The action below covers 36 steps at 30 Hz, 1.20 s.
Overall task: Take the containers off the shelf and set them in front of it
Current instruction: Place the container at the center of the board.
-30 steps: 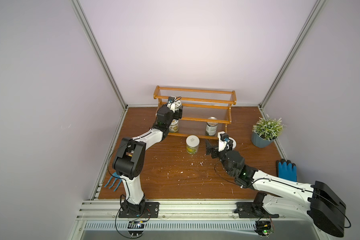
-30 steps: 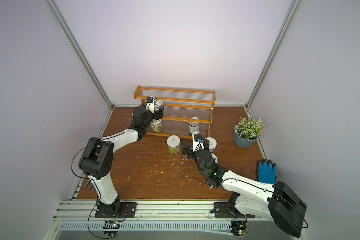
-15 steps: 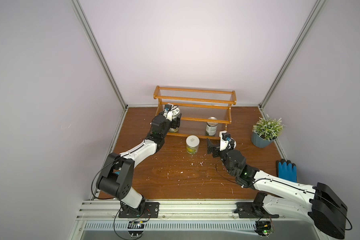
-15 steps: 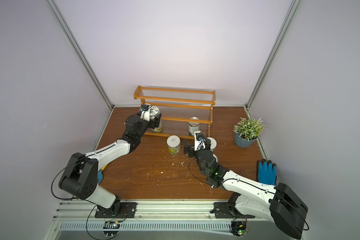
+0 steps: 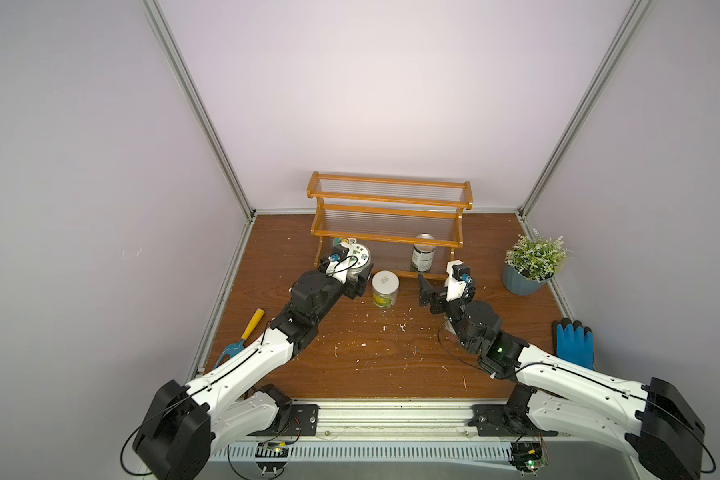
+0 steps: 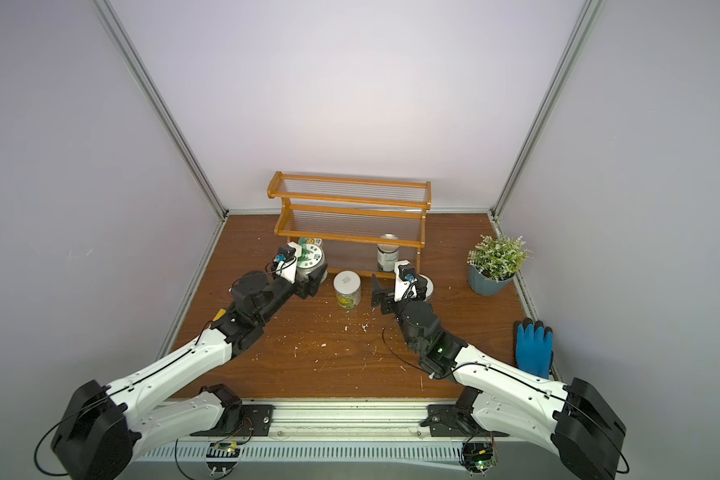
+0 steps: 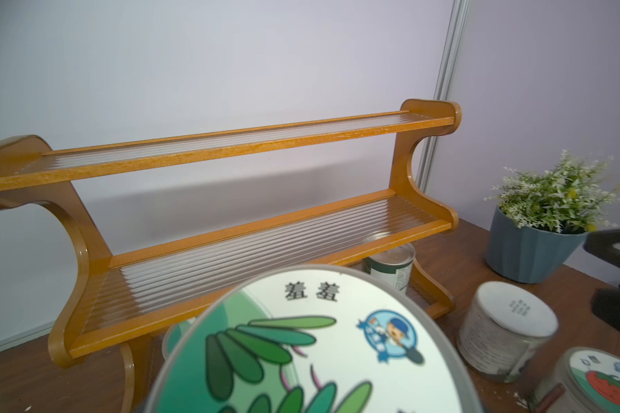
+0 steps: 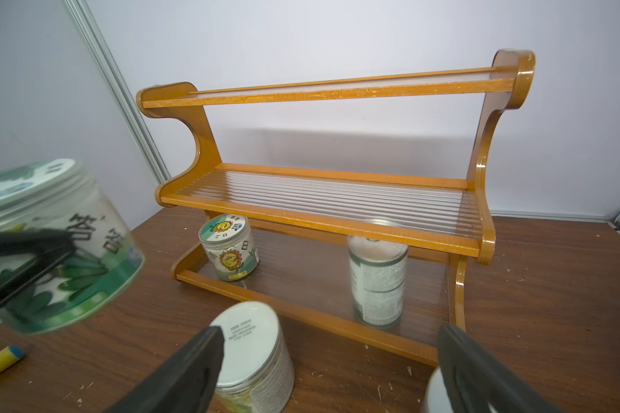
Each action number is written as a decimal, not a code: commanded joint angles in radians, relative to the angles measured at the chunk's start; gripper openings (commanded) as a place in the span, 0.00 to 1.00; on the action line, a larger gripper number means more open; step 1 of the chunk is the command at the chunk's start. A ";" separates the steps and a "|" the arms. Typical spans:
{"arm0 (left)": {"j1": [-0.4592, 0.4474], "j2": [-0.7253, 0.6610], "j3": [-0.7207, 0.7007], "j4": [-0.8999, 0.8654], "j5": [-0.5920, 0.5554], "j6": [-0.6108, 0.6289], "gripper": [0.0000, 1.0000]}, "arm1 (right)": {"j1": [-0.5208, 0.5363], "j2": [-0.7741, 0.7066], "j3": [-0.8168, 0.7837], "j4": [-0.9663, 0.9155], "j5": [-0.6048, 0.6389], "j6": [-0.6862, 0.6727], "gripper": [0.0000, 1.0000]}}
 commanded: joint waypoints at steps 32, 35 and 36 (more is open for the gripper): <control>-0.255 0.194 -0.175 0.173 0.039 -0.049 0.54 | -0.052 -0.101 0.006 0.000 0.014 0.002 0.99; -0.255 0.263 -0.149 0.184 0.074 -0.021 0.54 | -0.058 -0.110 0.003 0.001 0.012 -0.001 0.99; -0.255 0.281 -0.144 0.190 0.072 -0.006 0.54 | -0.061 -0.115 0.001 0.003 0.011 -0.002 0.99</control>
